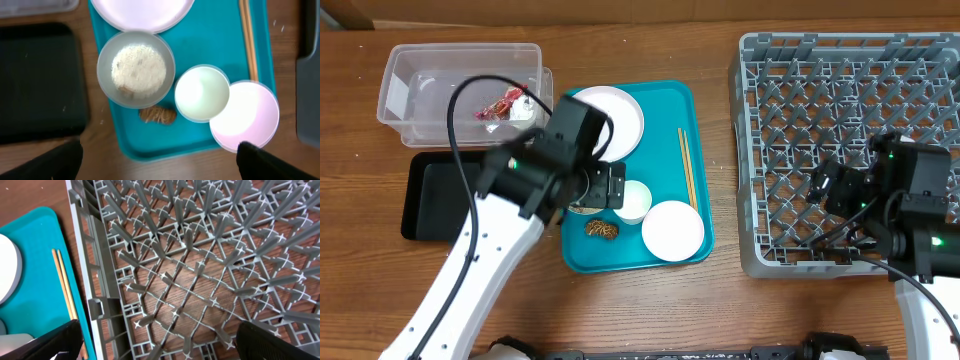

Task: Sort waste into correct bins and load items into the dishwasher
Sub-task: 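Reach the left gripper to the small white cup and grasp it, then lift the white cup and move it right toward the right gripper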

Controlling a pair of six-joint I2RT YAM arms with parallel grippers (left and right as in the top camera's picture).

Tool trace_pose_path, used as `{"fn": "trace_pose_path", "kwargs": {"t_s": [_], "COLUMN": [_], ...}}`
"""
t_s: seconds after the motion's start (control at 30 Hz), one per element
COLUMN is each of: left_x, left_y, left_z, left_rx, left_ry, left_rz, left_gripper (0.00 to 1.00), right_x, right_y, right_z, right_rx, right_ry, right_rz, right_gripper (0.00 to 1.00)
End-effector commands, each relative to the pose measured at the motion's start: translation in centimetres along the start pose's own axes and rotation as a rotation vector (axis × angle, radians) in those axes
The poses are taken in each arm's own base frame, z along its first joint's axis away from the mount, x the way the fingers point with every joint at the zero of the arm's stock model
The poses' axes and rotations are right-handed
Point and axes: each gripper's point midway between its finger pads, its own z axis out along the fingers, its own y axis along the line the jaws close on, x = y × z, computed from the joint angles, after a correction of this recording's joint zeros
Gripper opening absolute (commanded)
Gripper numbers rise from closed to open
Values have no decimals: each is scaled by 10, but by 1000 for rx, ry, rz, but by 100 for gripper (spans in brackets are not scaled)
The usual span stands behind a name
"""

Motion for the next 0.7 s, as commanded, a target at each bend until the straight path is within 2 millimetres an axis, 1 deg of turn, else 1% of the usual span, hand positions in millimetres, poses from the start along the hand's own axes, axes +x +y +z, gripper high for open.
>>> {"fn": "trace_pose_path", "kwargs": {"t_s": [0.0,0.1,0.27,0.33,0.5,0.63,0.67], "left_x": [0,-5,-11,-11,-6,2,3], "left_y": [-5,-19,-26,-29,-40,-40,-40], "left_z": [20,43,82,99,130,148,150], "left_rx": [37,95,90,92,130,125,122], "left_ry": [-42,-54,-23,2,66,113,122], "left_rz": [56,90,90,91,92,92,92], "left_gripper": [100,98,95,92,76,61,55], "right_x": [-10,-10,-9,-9,-9,-9,-9], "right_y": [3,3,5,5,5,5,5], "right_z": [-3,-3,-3,-3,-3,-3,-3], "right_rx": [-12,-12,-22,-22,-22,-22,-22], "right_ry": [-17,-16,-12,-12,-12,-12,-12], "right_rz": [5,5,5,5,5,5,5], "right_gripper": [100,100,100,100,100,100,100]}}
